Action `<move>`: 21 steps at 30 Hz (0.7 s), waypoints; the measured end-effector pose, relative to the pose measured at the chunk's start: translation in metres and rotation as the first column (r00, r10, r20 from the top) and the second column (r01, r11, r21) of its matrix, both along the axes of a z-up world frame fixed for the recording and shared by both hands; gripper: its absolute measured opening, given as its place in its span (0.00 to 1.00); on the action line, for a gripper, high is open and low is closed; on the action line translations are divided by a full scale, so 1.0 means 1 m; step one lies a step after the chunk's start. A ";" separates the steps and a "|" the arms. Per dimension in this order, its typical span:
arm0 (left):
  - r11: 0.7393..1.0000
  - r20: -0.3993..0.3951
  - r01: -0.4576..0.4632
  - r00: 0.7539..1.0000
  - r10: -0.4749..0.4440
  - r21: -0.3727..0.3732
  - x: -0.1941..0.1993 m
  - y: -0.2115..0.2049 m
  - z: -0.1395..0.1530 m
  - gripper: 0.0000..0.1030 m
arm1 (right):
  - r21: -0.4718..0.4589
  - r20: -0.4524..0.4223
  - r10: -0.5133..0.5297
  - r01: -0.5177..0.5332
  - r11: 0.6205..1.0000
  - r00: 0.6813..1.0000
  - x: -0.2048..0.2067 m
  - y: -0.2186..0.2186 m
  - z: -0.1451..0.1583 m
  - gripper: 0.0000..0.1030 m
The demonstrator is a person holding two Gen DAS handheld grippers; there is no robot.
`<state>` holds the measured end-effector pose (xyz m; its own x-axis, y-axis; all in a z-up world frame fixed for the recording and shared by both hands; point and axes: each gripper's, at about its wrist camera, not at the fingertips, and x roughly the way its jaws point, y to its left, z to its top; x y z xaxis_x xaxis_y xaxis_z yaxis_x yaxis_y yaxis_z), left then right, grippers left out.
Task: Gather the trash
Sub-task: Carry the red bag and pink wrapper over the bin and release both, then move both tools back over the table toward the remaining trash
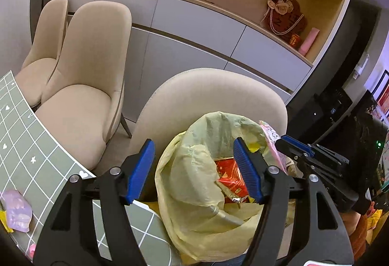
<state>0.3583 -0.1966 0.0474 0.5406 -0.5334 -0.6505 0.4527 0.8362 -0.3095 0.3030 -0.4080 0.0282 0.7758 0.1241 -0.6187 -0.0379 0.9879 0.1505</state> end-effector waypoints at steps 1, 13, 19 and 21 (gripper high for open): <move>1.000 0.001 -0.006 1.000 0.006 -0.001 -0.001 0.001 0.000 0.62 | 0.009 -0.008 0.002 -0.002 1.000 1.000 0.000 -0.002 -0.002 0.21; 0.998 0.024 -0.053 0.998 0.052 0.045 -0.060 0.081 0.013 0.62 | 0.019 0.063 0.052 -0.054 0.998 0.997 -0.041 0.024 0.020 0.34; 0.975 0.126 -0.204 0.973 0.192 0.089 -0.109 0.187 0.018 0.62 | -0.015 0.128 0.165 -0.164 0.986 0.978 -0.071 0.082 0.038 0.34; 0.954 0.154 -0.272 0.955 0.252 0.127 -0.118 0.227 0.013 0.62 | -0.029 0.128 0.221 -0.219 0.975 0.967 -0.078 0.107 0.038 0.35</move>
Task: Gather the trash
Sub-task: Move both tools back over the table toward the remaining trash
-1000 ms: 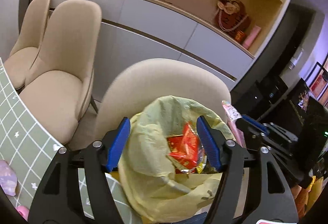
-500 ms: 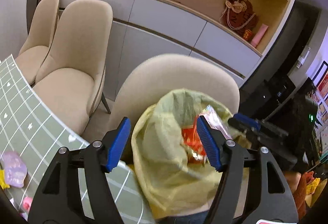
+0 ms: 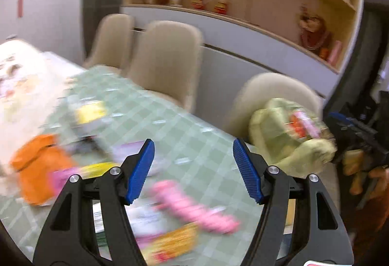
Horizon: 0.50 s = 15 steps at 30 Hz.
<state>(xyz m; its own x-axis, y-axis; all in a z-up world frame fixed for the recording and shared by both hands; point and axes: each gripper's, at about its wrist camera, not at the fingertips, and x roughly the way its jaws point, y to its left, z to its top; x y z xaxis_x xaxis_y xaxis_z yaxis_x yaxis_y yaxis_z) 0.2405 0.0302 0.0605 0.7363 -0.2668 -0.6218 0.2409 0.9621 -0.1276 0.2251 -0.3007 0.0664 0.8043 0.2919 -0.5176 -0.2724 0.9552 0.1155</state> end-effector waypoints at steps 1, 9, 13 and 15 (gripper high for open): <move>0.999 0.004 -0.032 0.999 0.032 0.016 -0.002 0.016 -0.002 0.62 | -0.006 0.001 0.020 -0.020 1.000 1.000 -0.001 0.009 0.000 0.35; 0.935 -0.088 -0.351 0.934 0.346 -0.053 -0.004 0.177 -0.035 0.62 | -0.030 0.029 0.196 -0.196 0.980 0.980 -0.017 0.086 -0.006 0.56; 0.934 -0.121 -0.353 0.930 0.346 -0.046 0.003 0.198 -0.044 0.62 | -0.096 -0.035 0.279 -0.281 0.955 0.960 -0.015 0.138 -0.028 0.56; 0.923 -0.138 -0.384 0.916 0.378 -0.020 0.005 0.205 -0.049 0.62 | -0.121 -0.047 0.279 -0.282 0.952 0.959 -0.015 0.156 -0.037 0.56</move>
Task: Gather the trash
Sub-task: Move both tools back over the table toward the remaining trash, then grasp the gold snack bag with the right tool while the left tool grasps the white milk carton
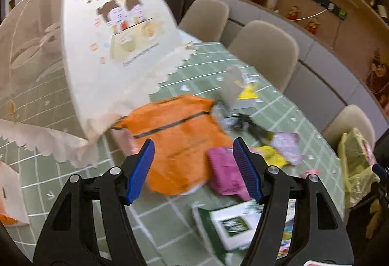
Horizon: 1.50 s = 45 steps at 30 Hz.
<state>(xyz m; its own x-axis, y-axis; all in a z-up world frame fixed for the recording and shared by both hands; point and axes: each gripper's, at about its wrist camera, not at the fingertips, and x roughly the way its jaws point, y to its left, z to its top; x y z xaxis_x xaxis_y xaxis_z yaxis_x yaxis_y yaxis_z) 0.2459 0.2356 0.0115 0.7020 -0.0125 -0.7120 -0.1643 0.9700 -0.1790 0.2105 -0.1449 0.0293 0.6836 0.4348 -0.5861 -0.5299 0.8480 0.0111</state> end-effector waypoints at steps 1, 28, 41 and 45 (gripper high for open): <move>1.000 -0.006 -0.020 1.000 0.020 -0.001 -0.001 0.005 -0.001 0.62 | -0.019 -0.005 -0.003 0.003 1.000 1.000 0.002 0.011 -0.006 0.56; 0.975 -0.106 0.221 0.970 -0.217 0.021 -0.005 -0.072 -0.024 0.62 | -0.131 -0.218 0.345 -0.377 0.917 0.913 -0.077 0.064 -0.069 0.43; 0.951 -0.130 0.308 0.943 -0.306 0.000 -0.055 -0.096 -0.027 0.62 | -0.053 -0.225 0.456 -0.478 0.877 0.861 -0.078 0.071 -0.046 0.43; 0.952 -0.083 0.307 0.949 -0.306 0.007 -0.067 -0.086 -0.015 0.62 | -0.118 -0.274 0.429 -0.473 0.873 0.861 -0.065 0.092 -0.060 0.43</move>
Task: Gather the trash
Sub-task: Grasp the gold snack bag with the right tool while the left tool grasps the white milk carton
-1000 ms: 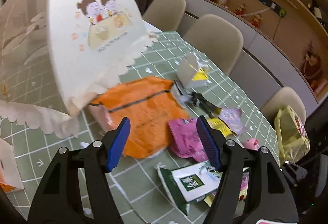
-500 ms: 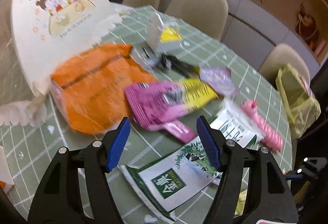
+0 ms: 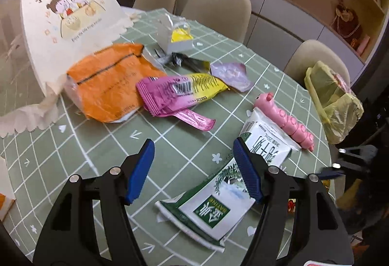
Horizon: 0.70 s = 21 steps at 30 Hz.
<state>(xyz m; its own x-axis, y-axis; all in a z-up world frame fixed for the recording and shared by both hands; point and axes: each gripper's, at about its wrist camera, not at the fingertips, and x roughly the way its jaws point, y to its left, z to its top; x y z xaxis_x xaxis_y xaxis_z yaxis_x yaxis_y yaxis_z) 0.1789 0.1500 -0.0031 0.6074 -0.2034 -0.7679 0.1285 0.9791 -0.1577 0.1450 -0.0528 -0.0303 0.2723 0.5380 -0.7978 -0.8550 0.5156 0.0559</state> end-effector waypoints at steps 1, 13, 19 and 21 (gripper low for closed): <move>1.000 0.011 0.016 1.000 -0.016 -0.004 -0.003 0.002 0.002 0.62 | -0.028 -0.001 -0.009 0.009 1.000 1.000 0.002 0.003 -0.005 0.42; 0.990 -0.003 0.141 0.990 -0.141 -0.010 -0.003 -0.017 -0.015 0.62 | 0.210 -0.012 -0.248 0.245 0.947 0.969 -0.025 -0.071 -0.005 0.22; 0.971 -0.018 0.238 0.971 -0.238 0.027 -0.014 -0.045 -0.020 0.66 | 0.297 -0.022 -0.416 0.404 0.865 0.909 -0.026 -0.111 -0.009 0.22; 0.956 0.005 0.285 0.958 -0.286 0.071 -0.023 -0.057 -0.016 0.69 | 0.302 -0.028 -0.429 0.417 0.857 0.903 -0.024 -0.117 -0.010 0.22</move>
